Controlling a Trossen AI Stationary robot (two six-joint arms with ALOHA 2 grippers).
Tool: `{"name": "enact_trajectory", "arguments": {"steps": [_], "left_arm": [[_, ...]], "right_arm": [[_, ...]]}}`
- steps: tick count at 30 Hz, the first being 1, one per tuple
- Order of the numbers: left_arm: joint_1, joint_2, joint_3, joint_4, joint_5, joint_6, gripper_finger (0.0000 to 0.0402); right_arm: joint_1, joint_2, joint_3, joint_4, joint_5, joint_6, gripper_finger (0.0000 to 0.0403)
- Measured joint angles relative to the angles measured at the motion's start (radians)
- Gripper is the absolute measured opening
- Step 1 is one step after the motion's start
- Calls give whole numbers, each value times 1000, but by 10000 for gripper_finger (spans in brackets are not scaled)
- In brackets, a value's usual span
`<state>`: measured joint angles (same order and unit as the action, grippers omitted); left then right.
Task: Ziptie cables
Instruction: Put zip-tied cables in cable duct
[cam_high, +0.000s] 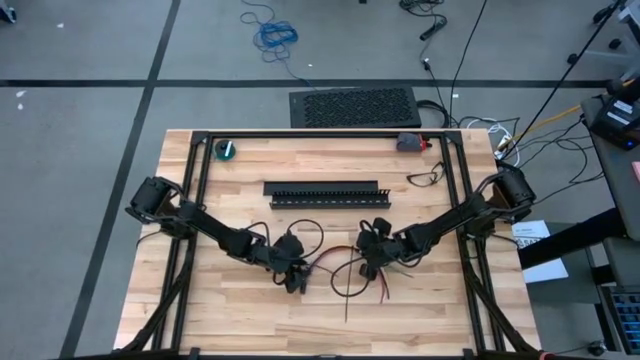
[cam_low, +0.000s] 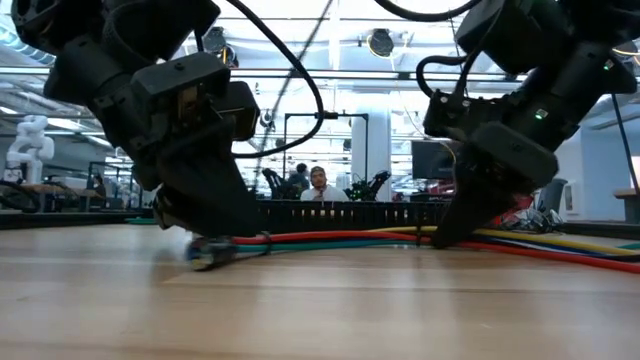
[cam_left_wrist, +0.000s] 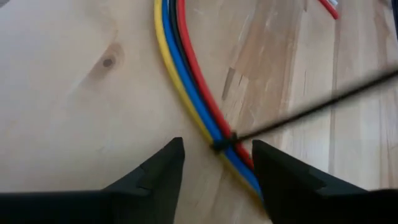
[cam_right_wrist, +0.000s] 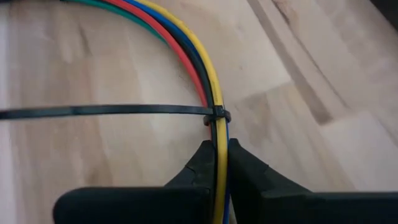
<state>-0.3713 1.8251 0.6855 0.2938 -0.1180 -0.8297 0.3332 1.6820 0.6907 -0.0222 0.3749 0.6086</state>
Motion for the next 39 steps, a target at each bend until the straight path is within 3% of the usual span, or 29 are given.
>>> {"name": "enact_trajectory", "arguments": {"steps": [7, 12, 20, 26, 31, 39], "left_arm": [[-5, 8, -8, 95, -17, 172, 149], [3, 9, -7, 102, -66, 178, 137], [11, -13, -4, 55, -37, 150, 99], [9, -87, -5, -91, -128, 160, 98], [8, -123, -8, -139, -134, 238, 125], [19, -186, -7, -185, 7, 198, 221]], "right_arm": [[-20, -63, -1, -151, 64, 10, 18], [-28, -65, 0, -159, 66, -8, 11], [-106, -53, 3, -51, 37, -39, 8], [-131, 8, 4, 74, -61, 16, 8], [-113, 43, 6, 126, -44, 65, 8], [-103, 85, 43, 234, -73, 62, 6]]}}
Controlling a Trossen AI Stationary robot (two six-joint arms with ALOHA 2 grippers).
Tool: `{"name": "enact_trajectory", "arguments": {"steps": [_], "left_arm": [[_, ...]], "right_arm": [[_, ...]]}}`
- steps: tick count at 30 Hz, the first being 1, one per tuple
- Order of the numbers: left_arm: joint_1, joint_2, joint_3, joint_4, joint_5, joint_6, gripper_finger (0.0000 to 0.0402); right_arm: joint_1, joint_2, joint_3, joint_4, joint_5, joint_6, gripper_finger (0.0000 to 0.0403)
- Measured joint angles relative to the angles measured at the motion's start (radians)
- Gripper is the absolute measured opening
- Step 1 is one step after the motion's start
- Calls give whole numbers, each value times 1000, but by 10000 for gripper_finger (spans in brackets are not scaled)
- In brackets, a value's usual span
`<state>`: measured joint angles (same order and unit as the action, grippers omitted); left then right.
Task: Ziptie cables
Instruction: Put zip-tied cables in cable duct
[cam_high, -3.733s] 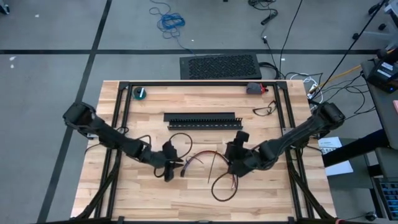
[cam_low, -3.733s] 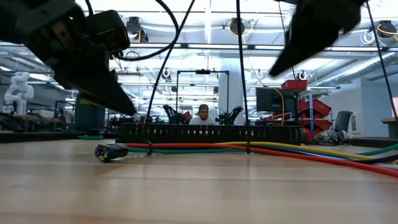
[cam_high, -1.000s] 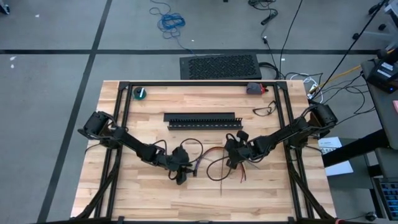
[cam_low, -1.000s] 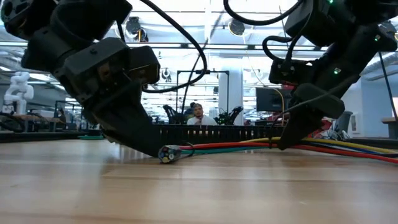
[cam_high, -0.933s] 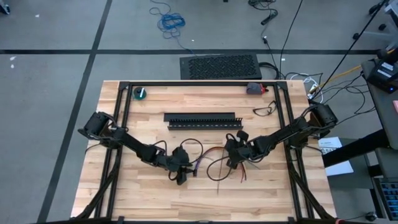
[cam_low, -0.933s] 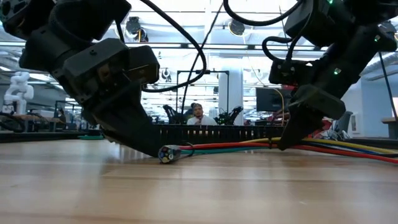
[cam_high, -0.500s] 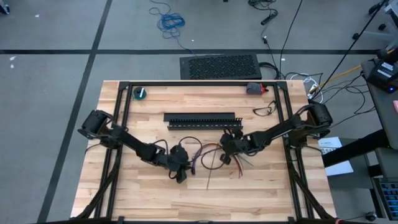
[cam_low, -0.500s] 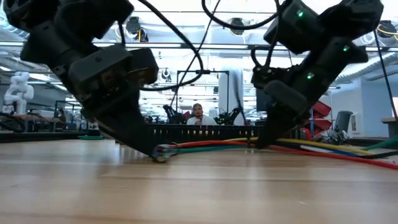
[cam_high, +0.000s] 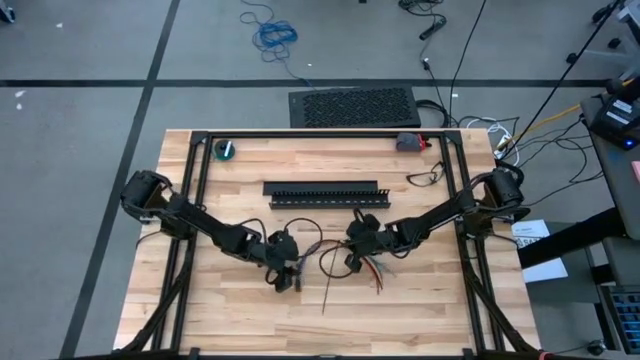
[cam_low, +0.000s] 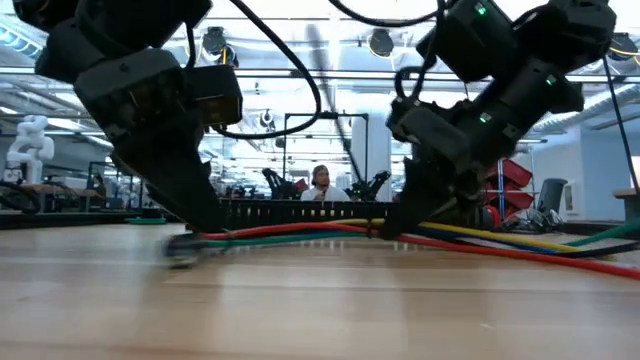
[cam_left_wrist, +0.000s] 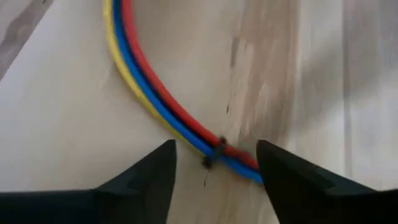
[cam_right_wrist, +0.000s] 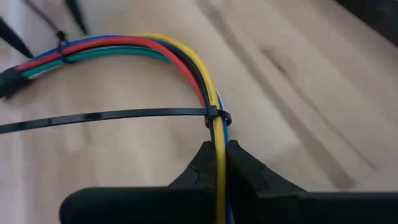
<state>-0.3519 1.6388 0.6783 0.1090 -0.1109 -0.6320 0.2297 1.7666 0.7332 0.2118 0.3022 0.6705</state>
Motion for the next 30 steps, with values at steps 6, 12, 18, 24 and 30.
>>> {"name": "enact_trajectory", "arguments": {"steps": [6, 12, 18, 24, 30], "left_arm": [[0, -59, 0, -111, -11, -98, 243], [-2, -38, 7, -230, -49, -192, 235], [-3, -9, 7, -296, -105, -247, 234], [-3, -9, 7, -354, -150, -223, 157], [-9, -11, 6, -388, -152, -173, 24]], "right_arm": [[-21, 83, 101, -6, 58, -95, 6], [-53, 104, 161, 1, 122, -157, 3], [-53, 104, 201, 2, 122, -208, 0], [-51, 104, 207, -13, 116, -246, 0], [-51, 100, 208, -51, 136, -274, 0]]}}
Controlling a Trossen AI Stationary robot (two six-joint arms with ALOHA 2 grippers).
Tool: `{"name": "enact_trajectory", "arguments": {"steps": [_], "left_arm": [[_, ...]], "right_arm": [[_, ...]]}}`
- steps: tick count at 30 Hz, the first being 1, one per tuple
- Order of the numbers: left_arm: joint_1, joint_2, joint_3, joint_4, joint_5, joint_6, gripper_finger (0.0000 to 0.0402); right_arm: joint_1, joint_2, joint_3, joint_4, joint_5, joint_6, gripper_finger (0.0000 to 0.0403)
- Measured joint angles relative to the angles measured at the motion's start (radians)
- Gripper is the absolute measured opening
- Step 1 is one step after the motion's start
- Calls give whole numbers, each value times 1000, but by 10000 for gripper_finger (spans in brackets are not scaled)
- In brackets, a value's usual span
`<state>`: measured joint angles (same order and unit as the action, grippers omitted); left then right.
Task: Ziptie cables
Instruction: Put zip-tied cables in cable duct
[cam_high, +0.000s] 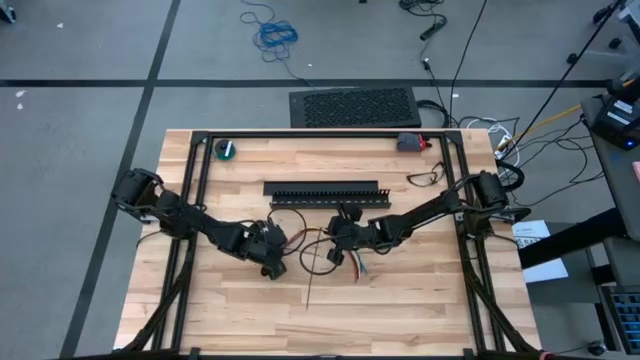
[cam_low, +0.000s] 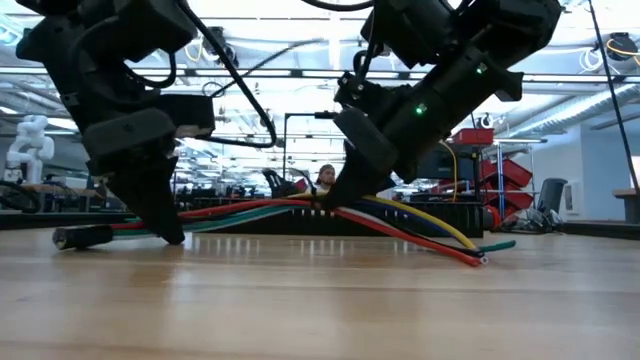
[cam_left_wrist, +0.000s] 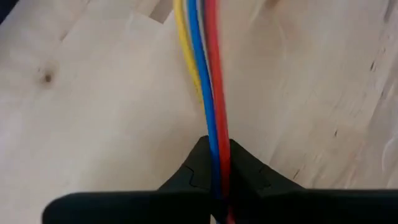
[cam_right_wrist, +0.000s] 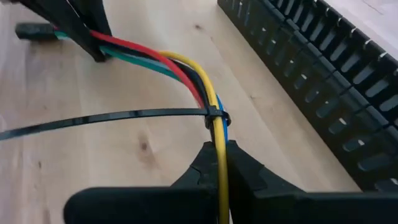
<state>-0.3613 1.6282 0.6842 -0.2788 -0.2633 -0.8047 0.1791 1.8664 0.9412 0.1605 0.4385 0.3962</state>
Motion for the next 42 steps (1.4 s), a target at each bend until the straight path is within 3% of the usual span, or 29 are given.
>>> {"name": "enact_trajectory", "arguments": {"steps": [6, 11, 17, 26, 35, 42], "left_arm": [[-11, -75, 12, -64, -8, 48, 24], [-23, -158, 104, -251, -115, 115, 24], [29, -199, 228, -411, -271, 277, 24], [218, -199, 283, -372, -308, 558, 24], [314, -154, 287, -91, -241, 747, 24], [309, -109, 398, -213, -233, 761, 24]], "right_arm": [[19, -69, 5, -125, -15, -57, 0], [41, -169, 19, -210, 9, -134, 0], [19, -211, 155, -540, 92, -229, 0], [-56, -211, 263, -819, 125, -316, 0], [-95, -212, 259, -988, 161, -329, 0], [-66, -220, 254, -1026, 182, -202, 33]]}}
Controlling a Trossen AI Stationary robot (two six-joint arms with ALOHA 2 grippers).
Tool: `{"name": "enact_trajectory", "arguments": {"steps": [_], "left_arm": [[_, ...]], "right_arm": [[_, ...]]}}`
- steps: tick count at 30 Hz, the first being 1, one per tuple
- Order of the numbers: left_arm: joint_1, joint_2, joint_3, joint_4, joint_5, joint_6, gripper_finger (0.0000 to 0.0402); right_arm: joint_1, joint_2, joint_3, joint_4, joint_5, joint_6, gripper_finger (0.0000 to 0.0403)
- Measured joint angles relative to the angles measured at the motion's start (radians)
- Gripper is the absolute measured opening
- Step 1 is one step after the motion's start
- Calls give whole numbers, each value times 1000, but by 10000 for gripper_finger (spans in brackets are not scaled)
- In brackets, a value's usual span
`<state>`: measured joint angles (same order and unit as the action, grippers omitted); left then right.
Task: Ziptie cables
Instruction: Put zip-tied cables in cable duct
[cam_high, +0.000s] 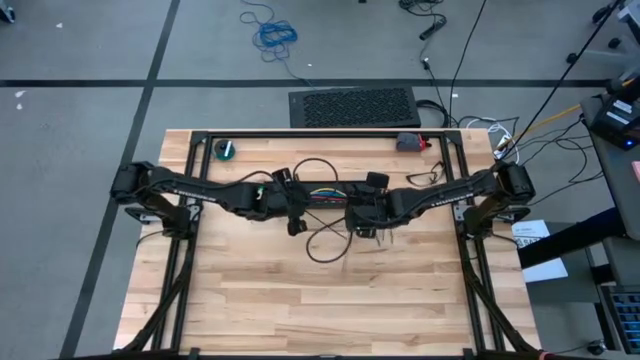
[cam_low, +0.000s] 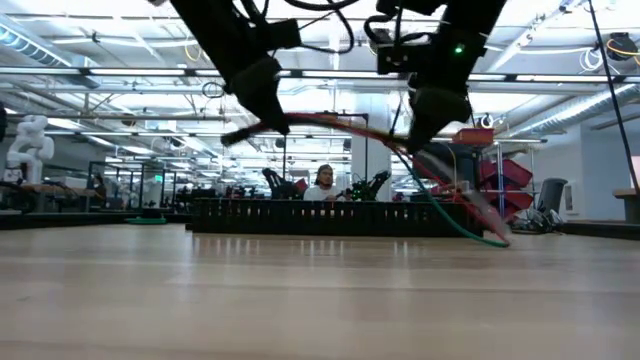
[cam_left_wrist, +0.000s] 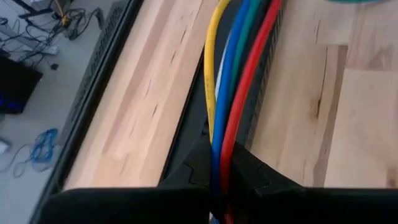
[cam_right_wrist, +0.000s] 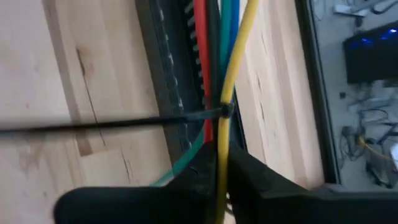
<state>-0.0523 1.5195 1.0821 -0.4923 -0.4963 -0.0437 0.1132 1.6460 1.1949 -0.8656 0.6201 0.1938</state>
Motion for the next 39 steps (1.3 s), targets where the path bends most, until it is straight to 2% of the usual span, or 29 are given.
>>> {"name": "enact_trajectory", "arguments": {"steps": [4, 8, 11, 14, 15, 17, 19, 24, 27, 29, 34, 39], "left_arm": [[-34, -11, 67, -144, -24, -22, 24], [-55, -16, 144, -246, -55, -29, 24], [-65, -16, 189, -271, -58, -28, 24], [-66, -17, 216, -270, -58, -20, 24], [-66, -16, 227, -277, -57, -20, 24], [-66, -16, 258, -290, -57, -17, 24], [-66, -17, 281, -288, -56, 0, 24], [-66, -16, 339, -287, -27, 25, 24], [-66, -16, 383, -300, -6, 34, 24], [-66, -16, 404, -311, -2, 36, 24], [-66, -16, 414, -316, -1, 60, 24], [-66, -16, 414, -311, -1, 60, 24]], "right_arm": [[41, -6, -1, -44, 78, 34, 88], [99, -29, -22, -51, 126, 135, 151], [172, -65, -96, 2, 177, 250, 192], [273, -111, -230, 115, 277, 402, 222], [309, -124, -287, 182, 335, 458, 230], [372, -136, -419, 424, 452, 509, 243], [396, -131, -539, 711, 486, 479, 252], [370, -71, -732, 1395, 497, 200, 259], [346, -47, -767, 1620, 542, 43, 259], [318, -33, -770, 1705, 496, -41, 259], [244, 10, -732, 1841, 273, -116, 259], [207, 59, -661, 1849, 225, -166, 259]]}}
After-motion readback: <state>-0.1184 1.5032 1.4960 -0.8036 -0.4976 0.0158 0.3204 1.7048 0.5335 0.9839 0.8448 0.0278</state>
